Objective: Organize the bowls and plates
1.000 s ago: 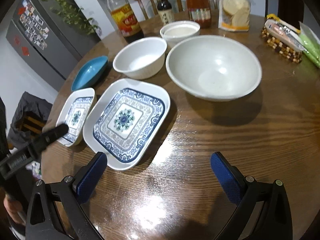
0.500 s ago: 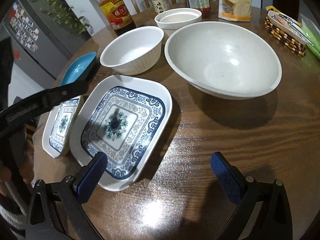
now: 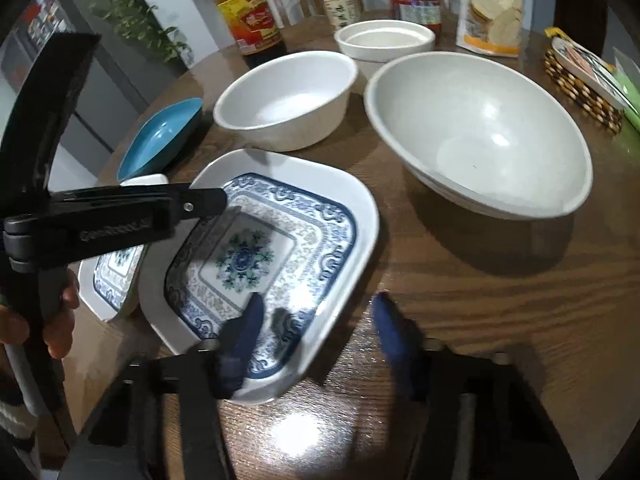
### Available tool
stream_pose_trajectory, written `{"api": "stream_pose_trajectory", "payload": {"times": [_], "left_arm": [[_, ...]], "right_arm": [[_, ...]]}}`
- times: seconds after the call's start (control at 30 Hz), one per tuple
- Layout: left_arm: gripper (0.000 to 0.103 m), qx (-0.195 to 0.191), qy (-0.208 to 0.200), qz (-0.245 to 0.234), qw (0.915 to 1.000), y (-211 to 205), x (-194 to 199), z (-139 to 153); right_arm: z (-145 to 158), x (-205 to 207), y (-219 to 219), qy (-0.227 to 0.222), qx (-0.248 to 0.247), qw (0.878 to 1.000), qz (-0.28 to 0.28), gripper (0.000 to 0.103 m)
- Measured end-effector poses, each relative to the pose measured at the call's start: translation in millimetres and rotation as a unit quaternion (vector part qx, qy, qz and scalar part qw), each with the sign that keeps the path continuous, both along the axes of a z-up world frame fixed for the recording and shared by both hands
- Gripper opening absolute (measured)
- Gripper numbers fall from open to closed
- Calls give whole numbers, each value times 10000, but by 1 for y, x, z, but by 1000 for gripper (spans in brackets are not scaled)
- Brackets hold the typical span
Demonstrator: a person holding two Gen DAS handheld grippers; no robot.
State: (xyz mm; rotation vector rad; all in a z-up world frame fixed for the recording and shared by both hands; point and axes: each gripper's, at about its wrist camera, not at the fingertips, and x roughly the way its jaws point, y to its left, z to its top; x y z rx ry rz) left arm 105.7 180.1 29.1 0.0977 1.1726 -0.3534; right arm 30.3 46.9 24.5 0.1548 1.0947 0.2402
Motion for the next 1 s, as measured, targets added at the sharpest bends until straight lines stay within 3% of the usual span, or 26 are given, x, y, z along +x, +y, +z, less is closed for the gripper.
{"api": "stream_pose_trajectory", "payload": {"times": [0.07,0.2,0.4,0.63,1.0], "left_arm": [[29,79,-12,30,10000,0,-2,0],[28,258,-59,124,9996,-1,-6,0],[27,130,-42,299,9995,-6,-27,6],[27,-31,-83,780,9969,-6,-81,25],[28,-236,374,1702,9844,25,-133,5]], "right_arm": [[0,1,6,-30,-147,9999,67,39],[0,-1,1,-108,-368,9993,2,15],[7,-15,-21,-56,-272,9996,-71,13],[21,-50,-31,46,-246,9993,278,13],[9,-67,-2,307,-343,9925,1129,16]]}}
